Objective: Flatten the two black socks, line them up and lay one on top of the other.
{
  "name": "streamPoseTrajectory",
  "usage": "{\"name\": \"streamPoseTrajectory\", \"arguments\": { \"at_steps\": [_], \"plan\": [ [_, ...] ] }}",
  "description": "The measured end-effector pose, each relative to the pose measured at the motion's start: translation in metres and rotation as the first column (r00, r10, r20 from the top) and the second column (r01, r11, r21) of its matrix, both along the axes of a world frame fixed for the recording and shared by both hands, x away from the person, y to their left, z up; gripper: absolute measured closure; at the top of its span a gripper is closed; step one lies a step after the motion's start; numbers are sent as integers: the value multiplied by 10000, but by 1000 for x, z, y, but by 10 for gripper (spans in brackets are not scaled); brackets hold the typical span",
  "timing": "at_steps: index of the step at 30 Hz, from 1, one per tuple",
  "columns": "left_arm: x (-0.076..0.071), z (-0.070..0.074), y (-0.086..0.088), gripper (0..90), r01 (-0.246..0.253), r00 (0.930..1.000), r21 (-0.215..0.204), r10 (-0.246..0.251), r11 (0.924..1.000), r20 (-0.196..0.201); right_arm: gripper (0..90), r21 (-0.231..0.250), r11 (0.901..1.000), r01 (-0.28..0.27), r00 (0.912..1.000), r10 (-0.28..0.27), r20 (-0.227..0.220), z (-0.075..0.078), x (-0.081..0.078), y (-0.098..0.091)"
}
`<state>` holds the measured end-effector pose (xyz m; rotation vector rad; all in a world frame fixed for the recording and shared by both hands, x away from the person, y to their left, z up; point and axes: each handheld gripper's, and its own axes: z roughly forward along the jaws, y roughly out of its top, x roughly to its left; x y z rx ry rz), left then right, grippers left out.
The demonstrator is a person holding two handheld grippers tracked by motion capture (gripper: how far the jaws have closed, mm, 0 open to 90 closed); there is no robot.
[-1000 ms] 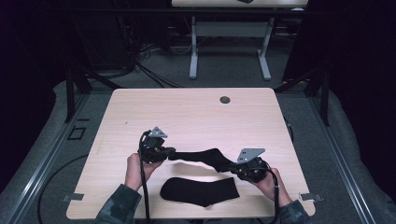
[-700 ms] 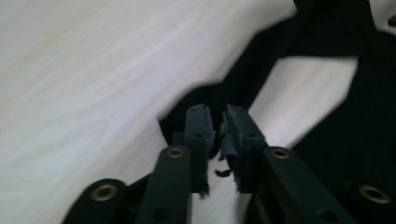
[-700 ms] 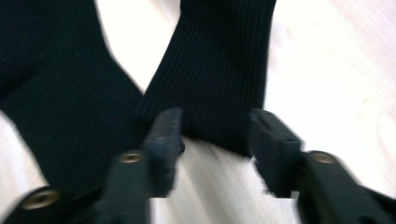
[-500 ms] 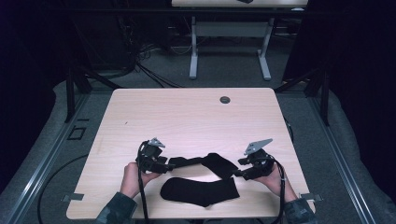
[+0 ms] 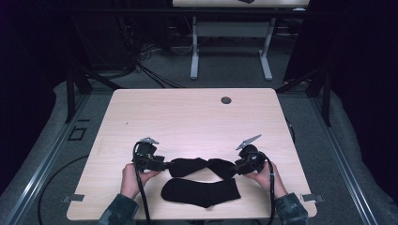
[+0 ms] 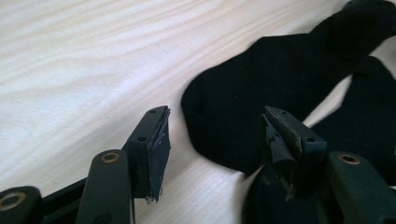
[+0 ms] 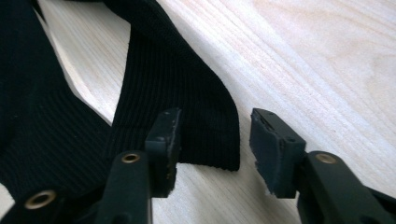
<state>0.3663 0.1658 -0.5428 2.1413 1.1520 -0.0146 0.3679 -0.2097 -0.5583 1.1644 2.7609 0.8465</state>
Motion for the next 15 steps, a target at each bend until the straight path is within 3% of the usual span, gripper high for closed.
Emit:
{"name": "streamPoseTrajectory", "arguments": {
  "at_steps": [6,9,11,13,15],
  "plan": [
    [4,-14,-21,480,332,9984,829,-292,9960,-487,656,-46,9997,251,9996,-251,129,-1,0,2],
    [4,-18,-26,653,547,9981,1269,-508,9904,-338,749,114,9996,262,9996,-263,85,-2,0,1],
    [3,-18,-28,800,749,9972,1547,-732,9851,-168,789,82,10000,-35,10000,35,50,-1,-1,2],
    [5,-19,-28,834,989,9951,1409,-966,9851,-233,810,-112,9997,-219,9992,223,344,0,-3,4],
    [7,-18,-28,844,1002,9948,1321,-971,9862,-300,819,-593,9980,-201,9947,259,997,6,-3,7]
  ]
}}
